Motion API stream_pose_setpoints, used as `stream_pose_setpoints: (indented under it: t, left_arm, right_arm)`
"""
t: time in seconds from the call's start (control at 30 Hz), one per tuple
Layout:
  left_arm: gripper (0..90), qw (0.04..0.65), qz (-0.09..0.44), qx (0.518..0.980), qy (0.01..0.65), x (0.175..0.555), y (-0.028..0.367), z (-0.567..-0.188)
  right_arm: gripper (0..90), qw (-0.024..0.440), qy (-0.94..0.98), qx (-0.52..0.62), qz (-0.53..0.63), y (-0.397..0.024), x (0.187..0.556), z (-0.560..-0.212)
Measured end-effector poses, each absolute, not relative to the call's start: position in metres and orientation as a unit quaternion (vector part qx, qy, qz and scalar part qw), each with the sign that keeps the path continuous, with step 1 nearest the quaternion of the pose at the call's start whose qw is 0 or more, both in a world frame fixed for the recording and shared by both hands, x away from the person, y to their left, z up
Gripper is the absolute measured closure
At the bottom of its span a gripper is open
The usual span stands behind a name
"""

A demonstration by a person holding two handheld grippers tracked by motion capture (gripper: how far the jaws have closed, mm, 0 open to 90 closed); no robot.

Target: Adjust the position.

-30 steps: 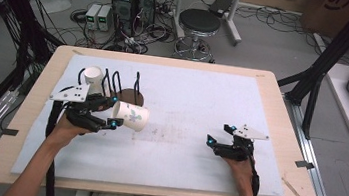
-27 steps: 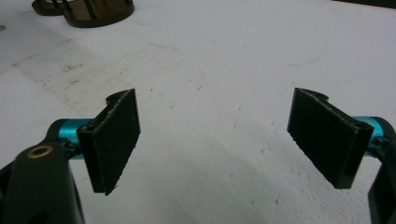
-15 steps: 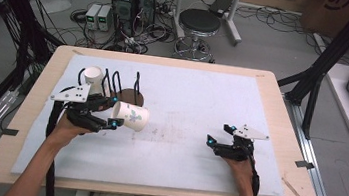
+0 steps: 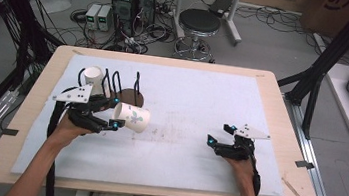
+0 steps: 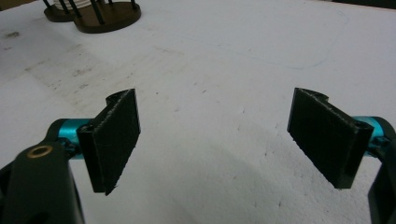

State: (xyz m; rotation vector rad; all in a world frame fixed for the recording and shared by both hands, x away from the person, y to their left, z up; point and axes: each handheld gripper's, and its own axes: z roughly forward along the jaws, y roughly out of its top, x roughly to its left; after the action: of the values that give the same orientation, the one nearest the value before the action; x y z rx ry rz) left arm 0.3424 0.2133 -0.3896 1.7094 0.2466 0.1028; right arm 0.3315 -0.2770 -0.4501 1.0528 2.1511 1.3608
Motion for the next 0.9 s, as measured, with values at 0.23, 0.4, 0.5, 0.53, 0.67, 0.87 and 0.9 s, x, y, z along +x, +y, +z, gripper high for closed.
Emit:
stream_pose_setpoints:
  t: [0.23,0.4,0.5,0.53,0.67,0.87,0.9]
  left_arm:
    - [35.4,0.649,0.043,0.752,0.106,0.342,0.211,-0.389]
    - [35.4,0.649,0.041,0.753,0.103,0.342,0.204,-0.390]
    - [35.4,0.649,0.039,0.753,0.102,0.342,0.199,-0.390]
    - [35.4,0.650,0.038,0.752,0.101,0.342,0.198,-0.390]
    - [35.4,0.648,0.033,0.755,0.098,0.342,0.190,-0.391]
    - [35.4,0.649,0.027,0.755,0.090,0.341,0.177,-0.390]
    - [35.4,0.649,0.027,0.755,0.089,0.341,0.175,-0.390]
  right_arm:
    - [17.5,0.171,0.772,0.350,0.502,-0.274,0.332,-0.439]
    - [17.5,0.125,0.787,0.291,0.529,-0.263,0.336,-0.416]
    - [17.5,0.114,0.793,0.271,0.533,-0.257,0.337,-0.408]
    - [17.5,0.110,0.796,0.260,0.535,-0.254,0.338,-0.404]
    - [17.5,0.087,0.809,0.219,0.539,-0.238,0.343,-0.388]
    - [17.9,0.040,0.819,0.163,0.549,-0.219,0.352,-0.370]
    - [17.9,0.040,0.819,0.163,0.549,-0.219,0.352,-0.370]
